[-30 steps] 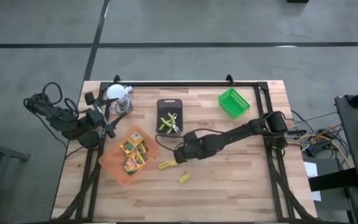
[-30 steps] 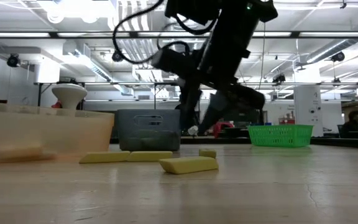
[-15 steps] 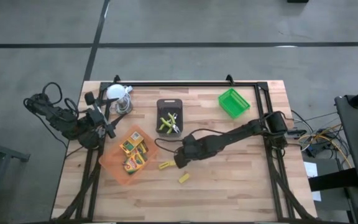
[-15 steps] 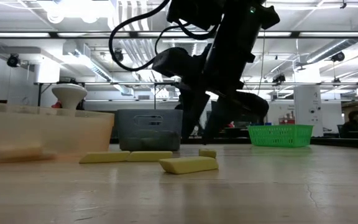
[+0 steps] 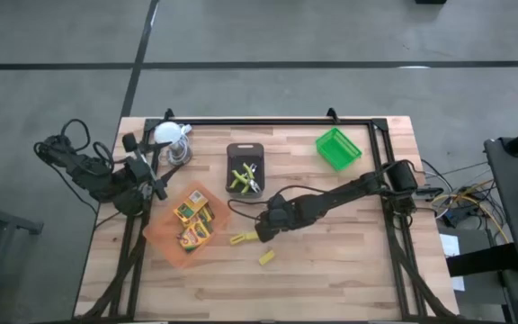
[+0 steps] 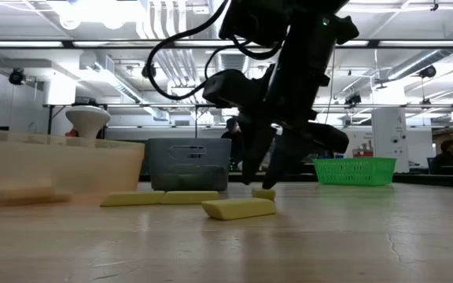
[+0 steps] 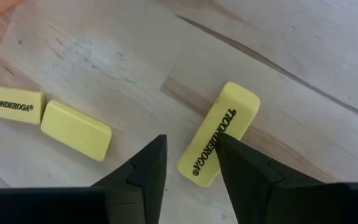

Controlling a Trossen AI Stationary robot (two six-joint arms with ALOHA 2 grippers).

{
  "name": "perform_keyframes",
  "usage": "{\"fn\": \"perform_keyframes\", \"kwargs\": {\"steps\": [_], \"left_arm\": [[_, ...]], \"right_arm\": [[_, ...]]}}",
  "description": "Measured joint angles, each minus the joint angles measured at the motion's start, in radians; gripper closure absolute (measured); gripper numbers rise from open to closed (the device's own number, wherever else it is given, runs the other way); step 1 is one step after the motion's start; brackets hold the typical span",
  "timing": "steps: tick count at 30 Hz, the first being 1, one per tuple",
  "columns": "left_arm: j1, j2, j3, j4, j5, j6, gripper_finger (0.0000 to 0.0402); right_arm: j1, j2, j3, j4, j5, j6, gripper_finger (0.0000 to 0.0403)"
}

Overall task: Pick & Place School Supplies
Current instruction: Put the yellow eraser into the green bin

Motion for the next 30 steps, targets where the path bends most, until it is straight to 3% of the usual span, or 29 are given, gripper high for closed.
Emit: {"fn": "perform_keyframes", "kwargs": {"steps": [14,27,30], "left_arm": [[0.000,0.000,0.000,0.000,0.000,0.000,0.0096],[0.000,0.000,0.000,0.000,0.000,0.000,0.0096],[0.000,0.000,0.000,0.000,0.000,0.000,0.0096]], "right_arm": [[0.008,-0.016,0.005,-0.251,-0.018,0.032,0.0263],[0.008,-0.045,0.006,-0.261,0.032,0.023,0.0258],[0.008,-0.071,0.007,-0.255,0.063,-0.046,0.0254]]}}
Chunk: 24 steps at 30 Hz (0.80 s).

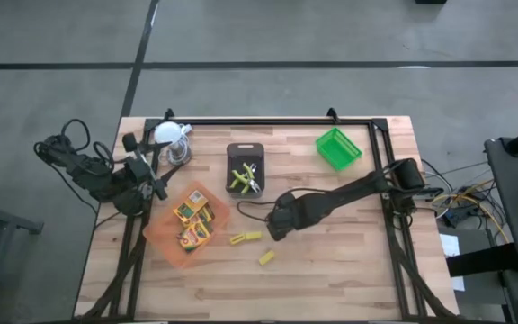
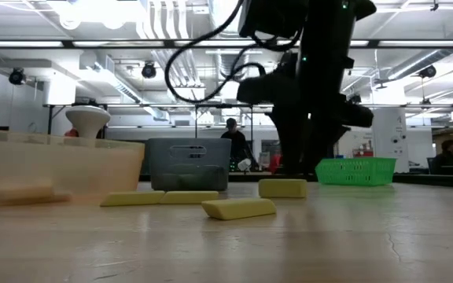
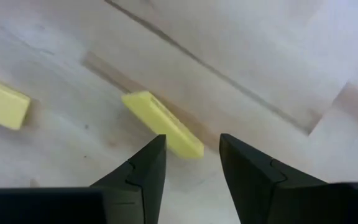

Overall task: Pick & Place School Supplies
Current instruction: Put the yellow eraser into the green bin

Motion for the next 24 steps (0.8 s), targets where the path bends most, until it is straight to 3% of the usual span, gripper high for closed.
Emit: {"fn": "perform_keyframes", "kwargs": {"steps": [9,24], "left_arm": [[0.000,0.000,0.000,0.000,0.000,0.000,0.0096],[0.000,0.000,0.000,0.000,0.000,0.000,0.0096]], "right_arm": [[-0.003,-0.005,0.000,0.040,0.035,-0.324,0.0258],[-0.003,-0.002,-0.007,0.095,-0.016,-0.428,0.0271]]}}
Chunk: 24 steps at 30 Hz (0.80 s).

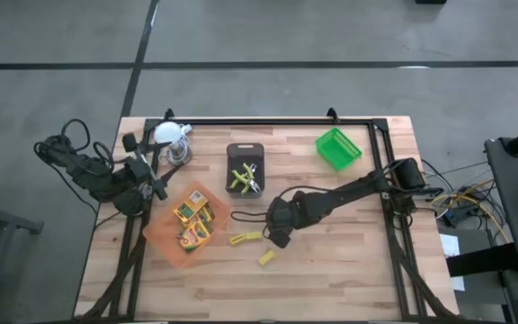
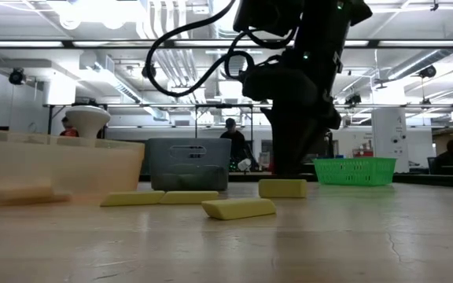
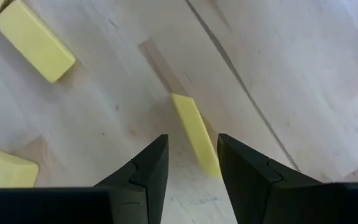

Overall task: Pick & Place School Supplies
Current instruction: Put the yellow eraser into the green bin

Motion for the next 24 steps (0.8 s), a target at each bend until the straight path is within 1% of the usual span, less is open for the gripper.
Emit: {"fn": "perform_keyframes", "kwargs": {"steps": [5,13,19,24], "left_arm": [[0.000,0.000,0.000,0.000,0.000,0.000,0.0096],[0.000,0.000,0.000,0.000,0.000,0.000,0.0096],[0.000,0.000,0.000,0.000,0.000,0.000,0.0096],[0.000,0.000,0.000,0.000,0.000,0.000,0.0096]], "right_arm": [[0.000,0.000,-0.022,0.008,-0.008,0.001,0.0271],[0.000,0.000,-0.073,0.091,-0.028,0.003,0.0271],[0.000,0.000,-0.086,0.109,-0.029,0.009,0.0272],[-0.003,0.000,-0.098,0.109,-0.055,0.038,0.0294]]}}
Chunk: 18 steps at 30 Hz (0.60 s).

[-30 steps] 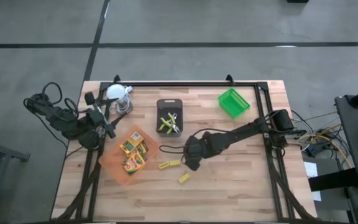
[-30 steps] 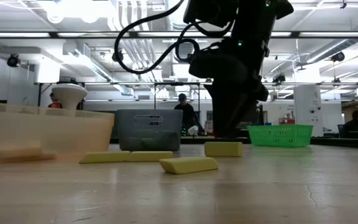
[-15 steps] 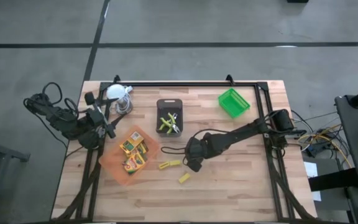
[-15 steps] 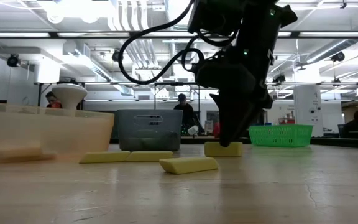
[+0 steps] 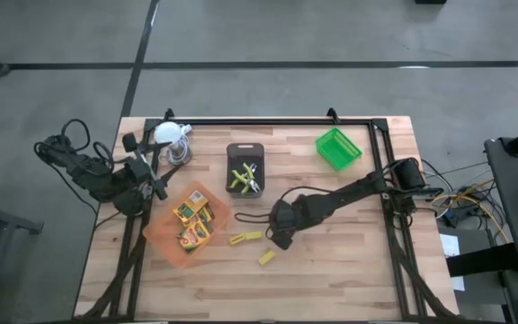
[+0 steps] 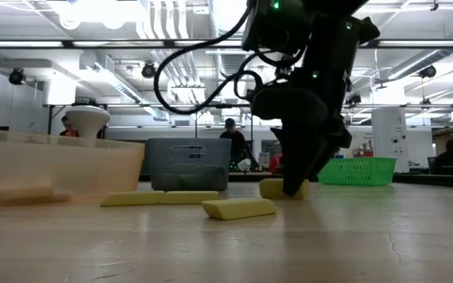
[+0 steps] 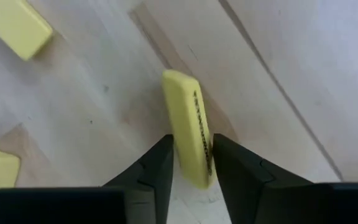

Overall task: Pick & Place School Supplies
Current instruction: Put the yellow eraser into the green bin

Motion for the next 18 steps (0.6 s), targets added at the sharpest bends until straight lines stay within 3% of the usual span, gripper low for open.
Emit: {"fn": "perform_keyframes", "kwargs": {"steps": [9,18], "left_arm": [[0.000,0.000,0.000,0.000,0.000,0.000,0.0096],[0.000,0.000,0.000,0.000,0.000,0.000,0.0096]], "right_arm": [[-0.004,-0.001,-0.017,0.001,-0.023,0.045,0.0371],[-0.004,-0.002,-0.010,-0.001,-0.025,0.061,0.0368]]}}
